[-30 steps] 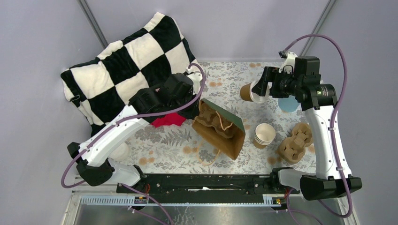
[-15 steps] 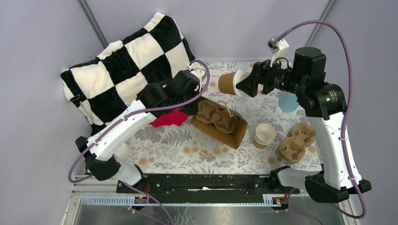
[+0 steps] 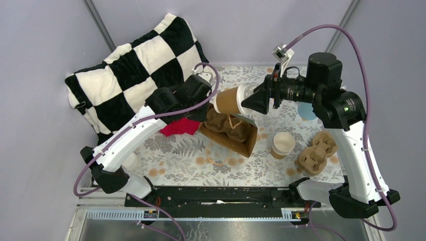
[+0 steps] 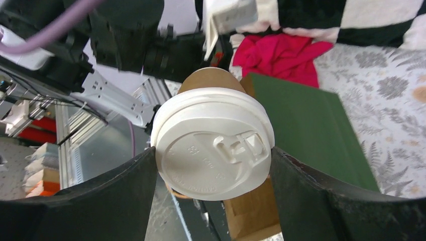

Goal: Pack the takeout coffee

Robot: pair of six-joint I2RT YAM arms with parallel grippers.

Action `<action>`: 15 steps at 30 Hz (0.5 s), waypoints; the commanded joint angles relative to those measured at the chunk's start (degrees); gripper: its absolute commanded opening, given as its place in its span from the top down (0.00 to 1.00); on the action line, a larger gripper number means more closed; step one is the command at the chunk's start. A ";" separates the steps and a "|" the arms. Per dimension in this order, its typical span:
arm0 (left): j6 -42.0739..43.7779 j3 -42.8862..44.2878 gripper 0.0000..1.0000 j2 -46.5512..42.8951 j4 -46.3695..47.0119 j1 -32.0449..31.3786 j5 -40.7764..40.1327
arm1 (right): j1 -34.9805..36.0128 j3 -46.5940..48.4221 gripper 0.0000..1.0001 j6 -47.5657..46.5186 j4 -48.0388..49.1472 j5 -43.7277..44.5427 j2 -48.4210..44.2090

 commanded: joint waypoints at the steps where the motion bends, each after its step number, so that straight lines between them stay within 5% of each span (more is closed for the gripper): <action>1: -2.09 2.34 1.00 -1.04 2.33 2.83 1.02 | 1.62 -2.84 0.23 0.04 -0.07 -3.02 -2.47; 15: -2.79 7.81 1.00 2.57 -0.20 8.20 5.54 | 10.98 -1.35 0.25 -2.64 -7.07 0.96 -0.40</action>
